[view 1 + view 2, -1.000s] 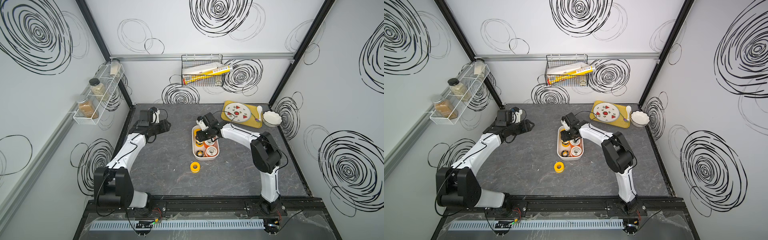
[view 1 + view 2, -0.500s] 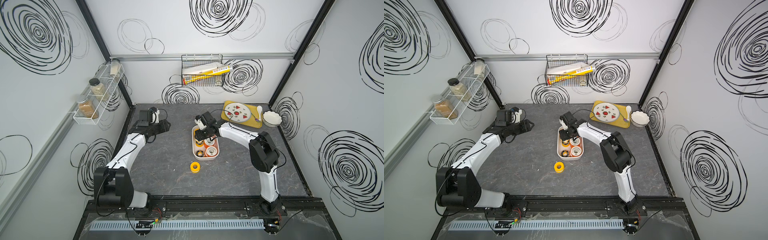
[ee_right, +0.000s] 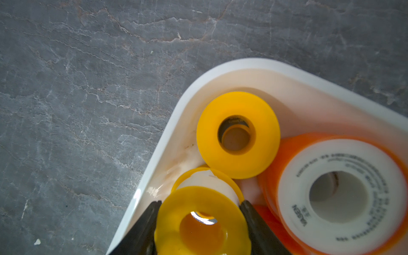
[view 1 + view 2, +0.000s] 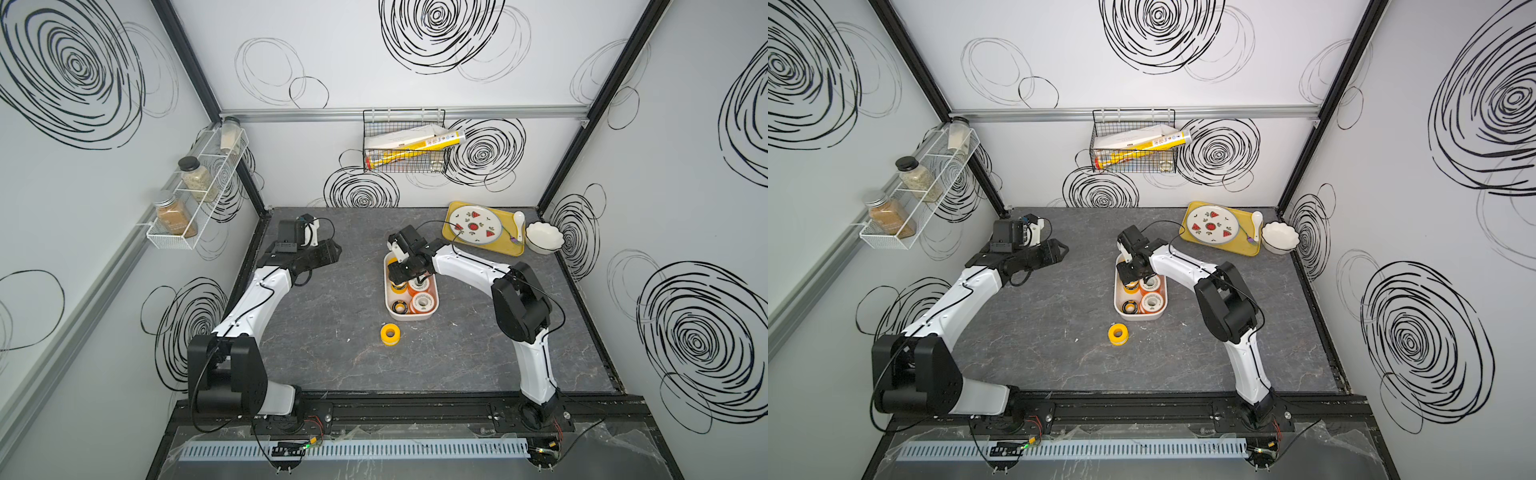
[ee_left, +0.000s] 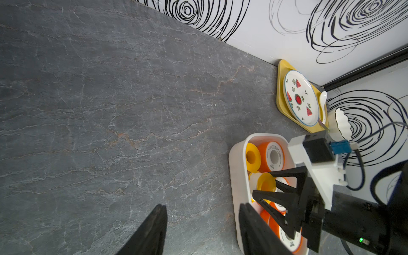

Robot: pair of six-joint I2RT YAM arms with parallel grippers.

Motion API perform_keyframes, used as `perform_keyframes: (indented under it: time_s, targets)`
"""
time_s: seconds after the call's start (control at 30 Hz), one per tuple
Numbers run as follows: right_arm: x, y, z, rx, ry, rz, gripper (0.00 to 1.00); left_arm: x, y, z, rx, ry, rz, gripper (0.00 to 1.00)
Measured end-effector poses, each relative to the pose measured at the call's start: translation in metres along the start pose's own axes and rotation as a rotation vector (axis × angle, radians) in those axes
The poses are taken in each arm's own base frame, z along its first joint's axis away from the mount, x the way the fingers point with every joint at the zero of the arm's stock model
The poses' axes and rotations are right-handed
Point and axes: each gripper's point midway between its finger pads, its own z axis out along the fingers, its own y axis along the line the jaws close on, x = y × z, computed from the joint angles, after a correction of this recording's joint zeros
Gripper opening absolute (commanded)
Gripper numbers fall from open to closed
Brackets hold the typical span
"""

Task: Put the sealing tape into the storage box
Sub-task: Place the sealing tape in the storage box.

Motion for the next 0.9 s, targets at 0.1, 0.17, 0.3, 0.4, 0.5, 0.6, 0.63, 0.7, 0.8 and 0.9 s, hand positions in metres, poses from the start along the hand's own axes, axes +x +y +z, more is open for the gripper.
perform_keyframes:
  time_s: [0.1, 0.17, 0.3, 0.4, 0.5, 0.6, 0.63, 0.7, 0.8, 0.9]
  targets:
    - [0.0005, 0.0005, 0.0002, 0.001, 0.001, -0.004, 0.59, -0.0001, -0.0001, -0.0002, 0.003, 0.000, -0.001, 0.59]
    - [0.0008, 0.0005, 0.0002, 0.002, 0.002, -0.005, 0.59, -0.0003, 0.0007, -0.0003, 0.002, 0.000, -0.003, 0.59]
    - [0.0031, 0.0004, 0.0006, 0.006, 0.011, -0.006, 0.58, -0.0002, 0.0020, 0.0003, 0.000, 0.002, -0.005, 0.59]
    - [0.0044, 0.0007, 0.0006, 0.012, 0.014, -0.009, 0.57, 0.0003, 0.0025, 0.0011, 0.000, 0.004, -0.006, 0.59]
    - [0.0047, 0.0004, 0.0006, 0.016, 0.015, -0.010, 0.57, 0.0006, 0.0025, 0.0016, 0.001, 0.006, -0.007, 0.59]
    - [0.0055, 0.0005, 0.0007, 0.020, 0.017, -0.012, 0.57, 0.0009, 0.0024, 0.0018, 0.002, 0.007, -0.007, 0.59]
    - [0.0057, 0.0004, 0.0007, 0.021, 0.018, -0.012, 0.57, 0.0009, 0.0024, 0.0018, 0.002, 0.007, -0.007, 0.59]
    - [0.0063, 0.0003, 0.0007, 0.023, 0.020, -0.013, 0.57, 0.0009, 0.0023, 0.0018, 0.003, 0.008, -0.007, 0.59]
    - [0.0076, 0.0005, 0.0007, 0.026, 0.024, -0.016, 0.59, 0.0010, 0.0020, 0.0018, 0.005, 0.008, -0.007, 0.59]
    - [0.0085, 0.0006, 0.0007, 0.028, 0.027, -0.018, 0.61, 0.0011, 0.0018, 0.0018, 0.005, 0.008, -0.007, 0.59]
